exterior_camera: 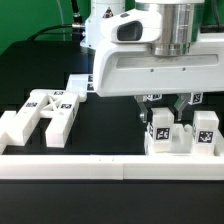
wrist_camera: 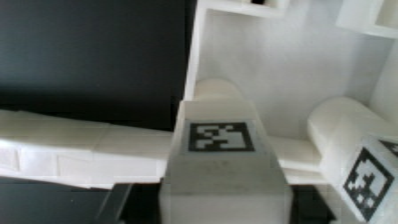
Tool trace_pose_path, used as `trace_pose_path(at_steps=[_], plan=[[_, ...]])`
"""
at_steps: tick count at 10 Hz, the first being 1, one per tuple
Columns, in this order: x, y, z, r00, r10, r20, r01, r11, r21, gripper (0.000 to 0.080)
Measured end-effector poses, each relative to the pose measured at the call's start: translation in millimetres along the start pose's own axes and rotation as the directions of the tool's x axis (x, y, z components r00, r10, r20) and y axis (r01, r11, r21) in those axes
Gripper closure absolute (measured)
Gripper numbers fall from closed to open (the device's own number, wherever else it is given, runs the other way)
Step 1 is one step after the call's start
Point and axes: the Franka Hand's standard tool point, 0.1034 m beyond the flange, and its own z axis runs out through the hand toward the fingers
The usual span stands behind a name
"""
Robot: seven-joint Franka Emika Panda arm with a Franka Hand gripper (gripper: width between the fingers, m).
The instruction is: Assemble chair
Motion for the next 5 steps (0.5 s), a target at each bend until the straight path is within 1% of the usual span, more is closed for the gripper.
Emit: trace_pose_path(at_steps=[2, 3, 5], plan=[[-0.2, -0.5, 0.2, 0.989, 0.148, 0.0, -0.148, 0.989, 0.002, 0.0504], [-0.4, -1.7, 0.2, 0.962, 0.272, 0.0, -0.272, 0.962, 0.002, 0.0504], [-0.7, -9.0, -0.5, 0.904, 0.427, 0.003, -0.427, 0.904, 0.002, 0.0504]])
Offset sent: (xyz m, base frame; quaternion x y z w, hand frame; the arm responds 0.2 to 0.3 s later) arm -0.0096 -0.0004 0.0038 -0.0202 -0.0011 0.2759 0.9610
